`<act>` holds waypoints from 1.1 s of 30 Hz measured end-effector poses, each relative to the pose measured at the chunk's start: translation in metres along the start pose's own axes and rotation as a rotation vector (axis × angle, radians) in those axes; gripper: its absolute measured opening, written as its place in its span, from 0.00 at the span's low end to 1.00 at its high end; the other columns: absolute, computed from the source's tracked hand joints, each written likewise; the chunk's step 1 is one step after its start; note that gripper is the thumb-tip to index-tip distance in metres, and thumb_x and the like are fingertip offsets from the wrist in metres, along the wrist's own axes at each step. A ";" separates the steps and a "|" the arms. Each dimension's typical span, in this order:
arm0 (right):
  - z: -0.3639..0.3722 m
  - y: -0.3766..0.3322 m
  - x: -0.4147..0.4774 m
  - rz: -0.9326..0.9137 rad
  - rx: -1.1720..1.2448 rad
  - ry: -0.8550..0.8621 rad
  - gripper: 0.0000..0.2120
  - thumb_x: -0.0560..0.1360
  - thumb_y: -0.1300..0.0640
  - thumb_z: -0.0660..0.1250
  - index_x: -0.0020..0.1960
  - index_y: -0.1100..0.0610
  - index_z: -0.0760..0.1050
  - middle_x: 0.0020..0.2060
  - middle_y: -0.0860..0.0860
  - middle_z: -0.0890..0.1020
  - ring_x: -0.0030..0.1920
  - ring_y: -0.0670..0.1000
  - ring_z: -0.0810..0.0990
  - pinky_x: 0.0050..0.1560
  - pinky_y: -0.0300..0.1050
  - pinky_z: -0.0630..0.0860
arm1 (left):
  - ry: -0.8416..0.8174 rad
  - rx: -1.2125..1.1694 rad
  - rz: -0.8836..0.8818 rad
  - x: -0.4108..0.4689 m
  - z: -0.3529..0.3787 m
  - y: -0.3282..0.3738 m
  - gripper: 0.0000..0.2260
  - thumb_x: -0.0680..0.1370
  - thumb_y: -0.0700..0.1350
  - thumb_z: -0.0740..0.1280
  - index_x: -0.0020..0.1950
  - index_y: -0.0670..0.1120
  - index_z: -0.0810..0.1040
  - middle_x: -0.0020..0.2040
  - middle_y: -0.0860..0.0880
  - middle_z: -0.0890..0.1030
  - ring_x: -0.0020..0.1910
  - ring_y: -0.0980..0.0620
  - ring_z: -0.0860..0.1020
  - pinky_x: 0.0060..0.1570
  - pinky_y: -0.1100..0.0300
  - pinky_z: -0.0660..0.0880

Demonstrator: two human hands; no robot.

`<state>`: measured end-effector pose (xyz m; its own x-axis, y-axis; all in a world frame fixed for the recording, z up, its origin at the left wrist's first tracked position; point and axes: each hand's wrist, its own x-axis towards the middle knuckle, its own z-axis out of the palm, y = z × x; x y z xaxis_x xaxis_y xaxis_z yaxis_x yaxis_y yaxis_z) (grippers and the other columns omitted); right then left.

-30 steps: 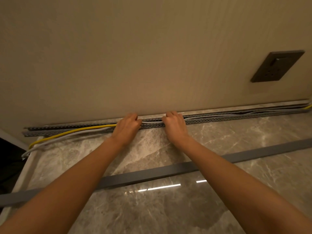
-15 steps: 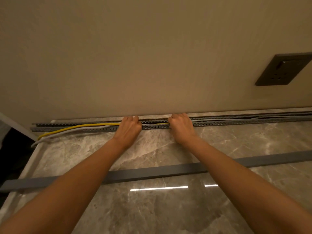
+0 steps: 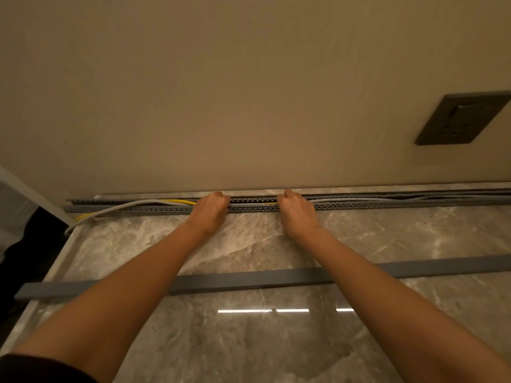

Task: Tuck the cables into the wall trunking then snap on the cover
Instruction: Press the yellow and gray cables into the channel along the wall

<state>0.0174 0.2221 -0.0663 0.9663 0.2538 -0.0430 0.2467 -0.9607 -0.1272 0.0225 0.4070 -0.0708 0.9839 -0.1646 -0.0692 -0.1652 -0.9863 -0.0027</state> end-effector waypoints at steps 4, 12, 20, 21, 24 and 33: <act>0.001 -0.007 -0.002 0.021 0.024 0.029 0.16 0.77 0.70 0.56 0.63 0.65 0.70 0.62 0.61 0.74 0.62 0.61 0.73 0.61 0.53 0.71 | 0.131 -0.029 0.179 -0.020 -0.001 -0.018 0.15 0.64 0.24 0.66 0.49 0.32 0.80 0.44 0.34 0.81 0.42 0.36 0.81 0.34 0.52 0.78; 0.002 -0.068 0.007 0.026 0.101 0.050 0.17 0.77 0.69 0.57 0.65 0.64 0.70 0.62 0.61 0.74 0.63 0.60 0.73 0.60 0.52 0.71 | 0.172 -0.074 0.089 -0.027 -0.010 -0.080 0.04 0.69 0.29 0.69 0.43 0.33 0.81 0.42 0.33 0.80 0.39 0.35 0.80 0.36 0.47 0.78; 0.014 -0.162 0.033 0.000 0.218 0.076 0.14 0.77 0.67 0.60 0.61 0.63 0.74 0.60 0.60 0.75 0.61 0.61 0.74 0.59 0.51 0.72 | 0.052 -0.218 -0.066 -0.027 -0.022 -0.152 0.11 0.77 0.42 0.66 0.56 0.37 0.79 0.58 0.37 0.76 0.57 0.38 0.75 0.56 0.49 0.72; 0.015 -0.175 0.037 -0.011 0.225 0.075 0.14 0.77 0.67 0.60 0.62 0.63 0.74 0.60 0.60 0.75 0.60 0.61 0.74 0.58 0.51 0.72 | 0.045 -0.206 -0.052 -0.028 -0.021 -0.162 0.11 0.76 0.41 0.67 0.56 0.37 0.78 0.59 0.37 0.75 0.58 0.38 0.75 0.56 0.49 0.72; 0.016 -0.207 0.049 -0.026 0.274 0.079 0.15 0.78 0.67 0.60 0.63 0.61 0.74 0.60 0.60 0.76 0.61 0.62 0.75 0.58 0.52 0.72 | 0.054 -0.147 -0.002 -0.036 -0.016 -0.188 0.10 0.76 0.41 0.67 0.54 0.38 0.76 0.59 0.39 0.74 0.58 0.40 0.75 0.54 0.51 0.72; 0.013 -0.249 0.070 0.208 0.233 0.070 0.12 0.78 0.65 0.60 0.60 0.63 0.76 0.57 0.62 0.80 0.59 0.62 0.78 0.57 0.51 0.75 | 0.213 -0.053 0.079 -0.065 0.009 -0.269 0.15 0.66 0.29 0.72 0.51 0.35 0.77 0.48 0.35 0.78 0.46 0.37 0.77 0.44 0.47 0.75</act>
<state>0.0227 0.4805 -0.0510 0.9990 0.0382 -0.0246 0.0273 -0.9375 -0.3469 0.0025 0.6831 -0.0749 0.9611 -0.2354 0.1447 -0.2444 -0.9685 0.0473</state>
